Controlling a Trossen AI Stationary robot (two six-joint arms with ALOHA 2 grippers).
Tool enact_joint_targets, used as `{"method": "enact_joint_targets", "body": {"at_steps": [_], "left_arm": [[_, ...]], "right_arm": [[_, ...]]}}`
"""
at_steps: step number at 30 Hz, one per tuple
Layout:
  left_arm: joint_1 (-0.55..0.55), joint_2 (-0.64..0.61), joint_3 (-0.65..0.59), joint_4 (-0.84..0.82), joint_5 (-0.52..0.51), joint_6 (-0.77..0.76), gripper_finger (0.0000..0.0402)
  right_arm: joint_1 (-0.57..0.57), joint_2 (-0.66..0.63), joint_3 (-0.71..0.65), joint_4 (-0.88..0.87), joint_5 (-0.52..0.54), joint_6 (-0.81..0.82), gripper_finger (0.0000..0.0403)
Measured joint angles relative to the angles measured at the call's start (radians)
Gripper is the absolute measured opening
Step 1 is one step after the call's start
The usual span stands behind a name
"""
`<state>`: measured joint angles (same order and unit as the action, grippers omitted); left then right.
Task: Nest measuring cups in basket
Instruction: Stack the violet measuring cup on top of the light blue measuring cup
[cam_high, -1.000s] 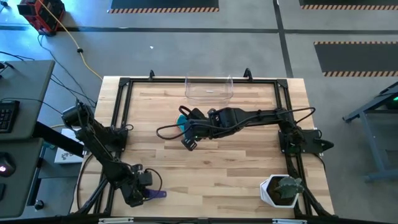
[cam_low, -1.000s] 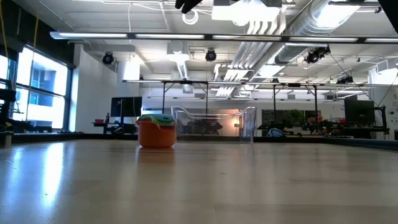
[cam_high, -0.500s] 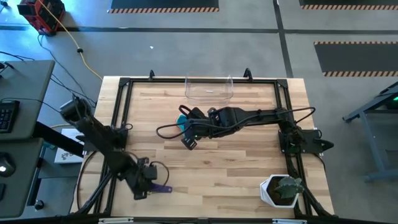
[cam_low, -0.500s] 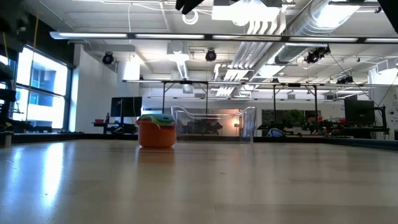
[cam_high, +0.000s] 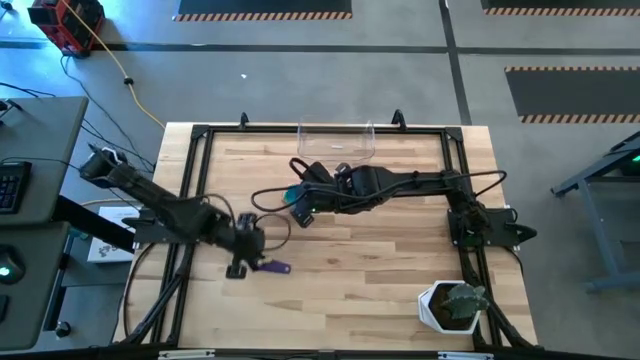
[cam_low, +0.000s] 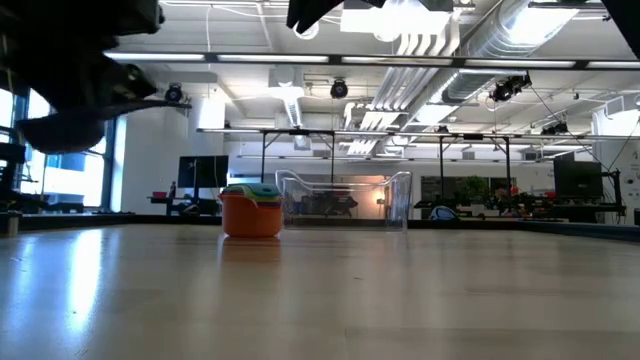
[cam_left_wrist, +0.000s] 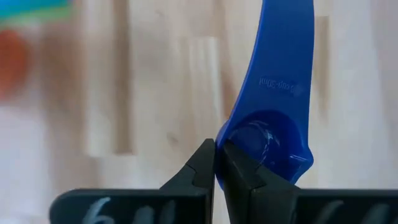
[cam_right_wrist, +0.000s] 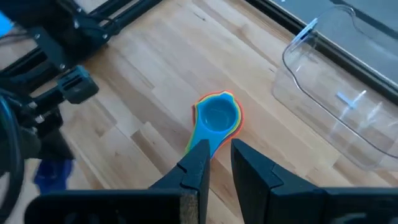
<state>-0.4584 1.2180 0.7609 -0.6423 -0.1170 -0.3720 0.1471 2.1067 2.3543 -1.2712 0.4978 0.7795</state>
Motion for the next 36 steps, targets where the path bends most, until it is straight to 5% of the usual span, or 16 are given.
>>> {"method": "enact_joint_targets", "body": {"at_steps": [16,25,36], "left_arm": [[0.478,-0.025,0.062,0.008,-0.001,0.859,0.0009],[0.629,-0.025,0.129,0.050,0.023,1.273,0.0009],[0.716,0.050,0.132,0.207,0.162,1.445,0.0004]], "right_arm": [[-0.086,0.000,0.000,0.004,0.018,0.039,0.0057],[-0.175,0.000,0.000,0.004,0.029,0.058,0.0057],[-0.249,-0.001,0.000,0.002,0.026,0.031,0.0057]]}}
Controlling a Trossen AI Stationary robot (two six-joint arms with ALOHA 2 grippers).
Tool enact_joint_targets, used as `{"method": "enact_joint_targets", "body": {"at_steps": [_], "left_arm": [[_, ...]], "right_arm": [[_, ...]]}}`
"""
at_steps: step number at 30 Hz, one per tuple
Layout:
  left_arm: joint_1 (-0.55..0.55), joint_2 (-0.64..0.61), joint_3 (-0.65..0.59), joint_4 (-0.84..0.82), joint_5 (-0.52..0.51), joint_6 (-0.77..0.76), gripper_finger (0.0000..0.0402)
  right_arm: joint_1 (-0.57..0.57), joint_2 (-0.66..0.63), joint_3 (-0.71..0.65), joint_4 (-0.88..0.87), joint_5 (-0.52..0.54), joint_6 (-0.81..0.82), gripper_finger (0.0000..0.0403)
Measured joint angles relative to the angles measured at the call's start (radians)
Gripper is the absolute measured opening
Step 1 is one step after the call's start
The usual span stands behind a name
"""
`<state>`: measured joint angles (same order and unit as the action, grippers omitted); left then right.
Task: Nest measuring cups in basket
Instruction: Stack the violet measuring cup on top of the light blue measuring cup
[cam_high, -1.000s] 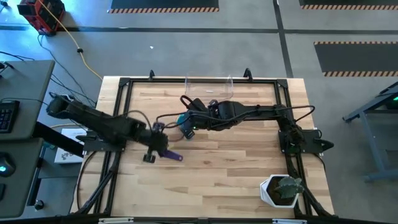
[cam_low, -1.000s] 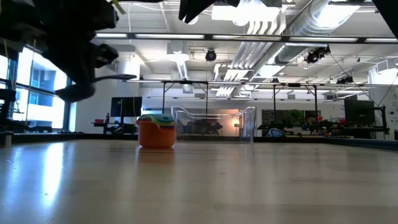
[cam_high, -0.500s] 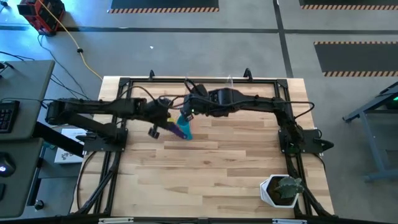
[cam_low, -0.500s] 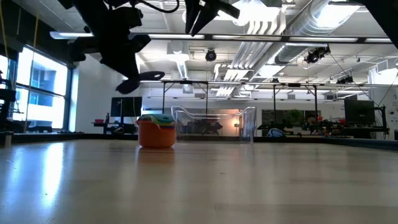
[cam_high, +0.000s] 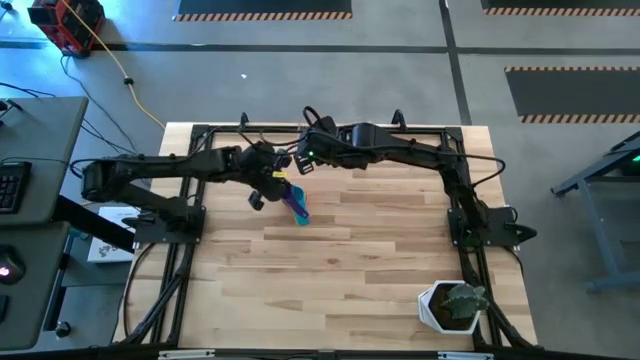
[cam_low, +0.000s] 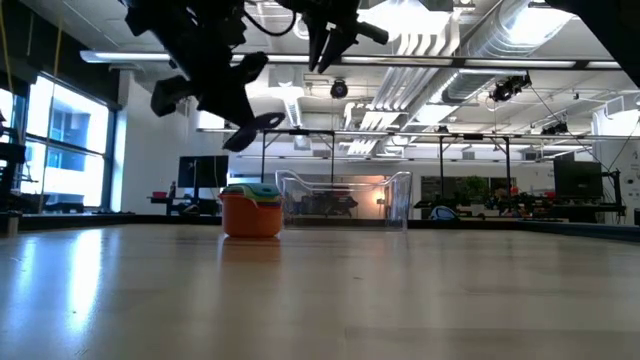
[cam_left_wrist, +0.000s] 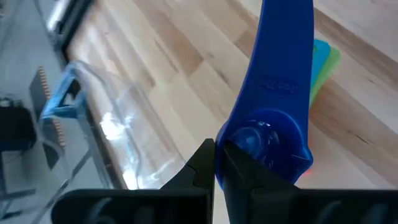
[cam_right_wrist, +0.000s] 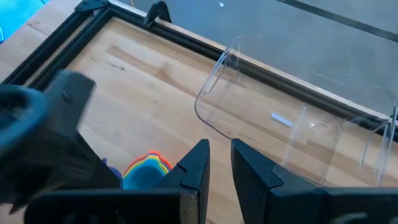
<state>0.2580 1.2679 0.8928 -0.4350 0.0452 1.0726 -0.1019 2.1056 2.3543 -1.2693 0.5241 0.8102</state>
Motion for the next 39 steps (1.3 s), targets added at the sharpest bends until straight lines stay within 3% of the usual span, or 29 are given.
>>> {"method": "enact_joint_targets", "body": {"at_steps": [12,27,39], "left_arm": [[-0.001,0.143,0.000,0.045,-0.016,0.067,0.0005],[-0.004,0.146,0.000,0.040,-0.042,0.238,0.0008],[-0.006,0.146,0.000,0.042,-0.057,0.199,0.0032]], "right_arm": [[-0.016,-0.001,0.000,-0.008,-0.002,-0.007,0.0057],[-0.016,-0.002,0.000,-0.018,-0.005,-0.008,0.0057],[-0.015,-0.002,0.000,-0.021,-0.024,-0.026,0.0057]]}}
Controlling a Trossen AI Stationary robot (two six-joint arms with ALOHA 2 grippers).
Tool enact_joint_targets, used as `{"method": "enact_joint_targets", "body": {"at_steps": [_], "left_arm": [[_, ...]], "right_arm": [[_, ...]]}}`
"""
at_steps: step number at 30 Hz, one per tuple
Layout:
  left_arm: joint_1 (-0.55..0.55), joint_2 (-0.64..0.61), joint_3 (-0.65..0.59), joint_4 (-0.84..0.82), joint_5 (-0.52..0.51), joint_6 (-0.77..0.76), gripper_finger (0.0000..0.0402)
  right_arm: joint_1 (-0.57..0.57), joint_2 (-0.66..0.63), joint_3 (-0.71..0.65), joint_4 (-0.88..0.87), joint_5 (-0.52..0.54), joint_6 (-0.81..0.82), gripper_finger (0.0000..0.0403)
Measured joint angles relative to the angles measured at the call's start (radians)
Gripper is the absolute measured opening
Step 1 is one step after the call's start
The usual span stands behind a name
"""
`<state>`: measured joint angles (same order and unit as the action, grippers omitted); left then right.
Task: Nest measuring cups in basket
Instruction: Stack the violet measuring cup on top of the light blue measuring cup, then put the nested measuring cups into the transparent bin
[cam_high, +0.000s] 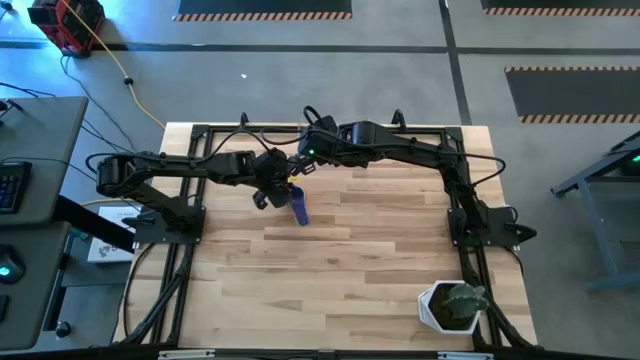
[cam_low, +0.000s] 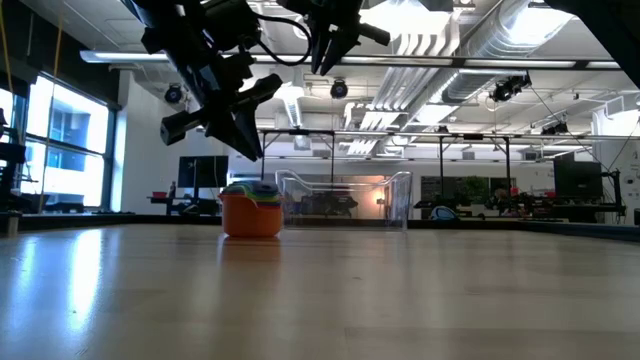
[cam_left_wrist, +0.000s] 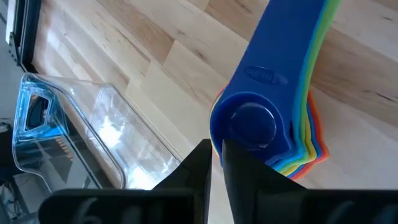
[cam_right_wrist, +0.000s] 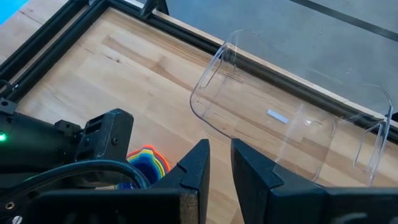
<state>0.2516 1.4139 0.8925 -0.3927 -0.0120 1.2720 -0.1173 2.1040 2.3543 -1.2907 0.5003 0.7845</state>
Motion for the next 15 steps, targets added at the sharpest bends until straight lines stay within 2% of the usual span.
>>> {"method": "enact_joint_targets", "body": {"at_steps": [9,15], "left_arm": [[-0.001,0.000,0.000,0.003,-0.011,-0.034,0.0032],[-0.020,-0.024,-0.001,-0.017,-0.198,-0.314,0.0032]], "right_arm": [[0.000,0.000,0.000,-0.007,-0.003,0.000,0.0057],[0.000,0.000,0.000,-0.037,-0.003,0.023,0.0057]]}}
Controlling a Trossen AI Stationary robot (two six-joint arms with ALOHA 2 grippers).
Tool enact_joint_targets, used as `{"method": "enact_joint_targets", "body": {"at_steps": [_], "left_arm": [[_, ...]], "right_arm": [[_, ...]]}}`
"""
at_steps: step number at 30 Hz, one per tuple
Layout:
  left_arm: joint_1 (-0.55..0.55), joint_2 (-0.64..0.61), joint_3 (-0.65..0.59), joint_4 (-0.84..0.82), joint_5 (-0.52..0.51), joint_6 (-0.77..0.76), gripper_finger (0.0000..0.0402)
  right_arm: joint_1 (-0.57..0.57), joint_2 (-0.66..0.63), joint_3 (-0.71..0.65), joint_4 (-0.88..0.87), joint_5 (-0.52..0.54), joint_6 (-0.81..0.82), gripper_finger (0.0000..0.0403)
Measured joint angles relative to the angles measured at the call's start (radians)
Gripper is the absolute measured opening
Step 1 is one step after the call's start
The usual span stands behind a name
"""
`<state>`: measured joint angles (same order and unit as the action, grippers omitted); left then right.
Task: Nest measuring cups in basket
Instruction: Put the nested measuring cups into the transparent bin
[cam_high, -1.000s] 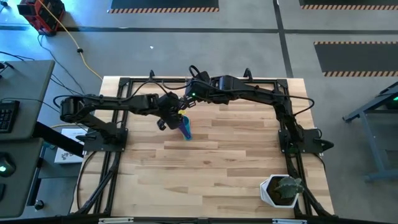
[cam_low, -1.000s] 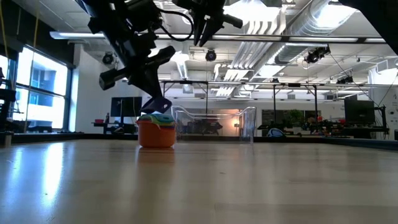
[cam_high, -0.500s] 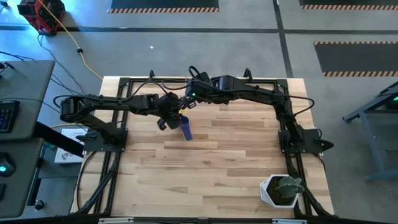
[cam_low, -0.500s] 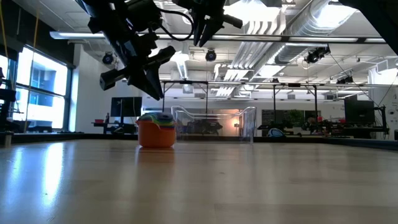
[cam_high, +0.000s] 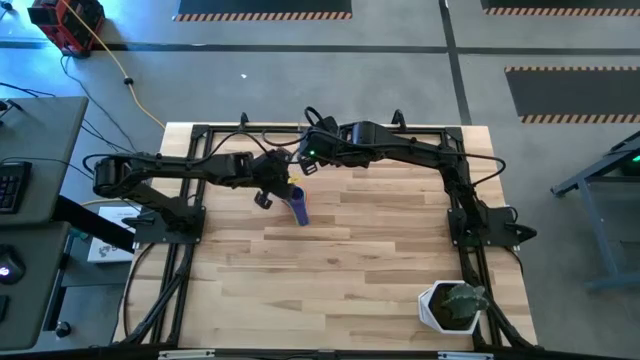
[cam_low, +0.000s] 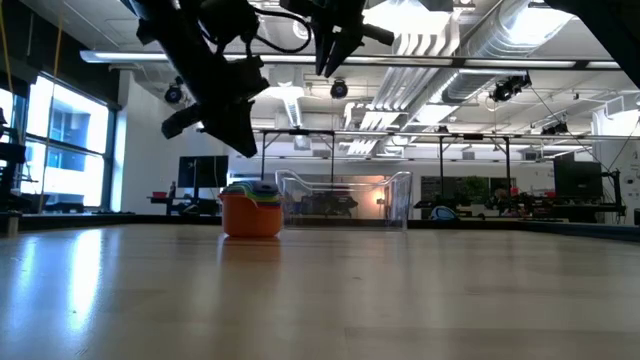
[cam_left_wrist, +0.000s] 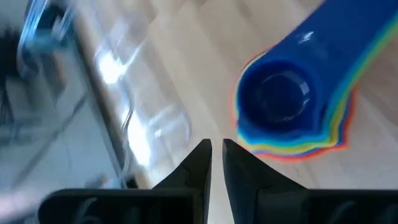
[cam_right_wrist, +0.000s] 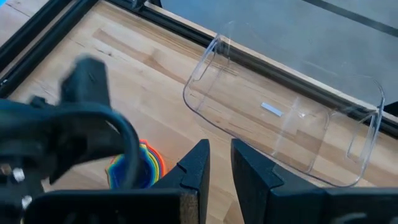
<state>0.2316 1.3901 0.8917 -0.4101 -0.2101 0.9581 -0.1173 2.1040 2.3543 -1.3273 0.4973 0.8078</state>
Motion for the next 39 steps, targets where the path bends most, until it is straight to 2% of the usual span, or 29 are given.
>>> {"method": "enact_joint_targets", "body": {"at_steps": [5,12,16,21,32,39], "left_arm": [[-0.005,-0.045,0.000,-0.115,-0.068,-0.175,0.0032],[-0.005,-0.130,0.000,-0.322,0.036,-0.401,0.0032],[-0.005,-0.174,0.000,-0.401,0.051,-0.498,0.0032],[-0.005,-0.236,0.000,-0.485,0.048,-0.579,0.0032],[-0.005,-0.396,0.000,-0.598,0.044,-0.676,0.0032],[-0.005,-0.494,0.000,-0.651,0.044,-0.756,0.0032]], "right_arm": [[0.000,0.000,0.000,-0.002,-0.044,0.025,0.0057],[0.003,0.000,0.000,-0.002,-0.122,0.033,0.0057],[0.010,0.000,0.000,0.000,-0.157,0.036,0.0068],[0.021,0.000,0.000,0.000,-0.211,0.052,0.0110],[0.029,0.000,0.000,-0.037,-0.292,0.079,0.0243],[0.029,0.020,-0.003,-0.027,-0.311,0.110,0.0268]]}}
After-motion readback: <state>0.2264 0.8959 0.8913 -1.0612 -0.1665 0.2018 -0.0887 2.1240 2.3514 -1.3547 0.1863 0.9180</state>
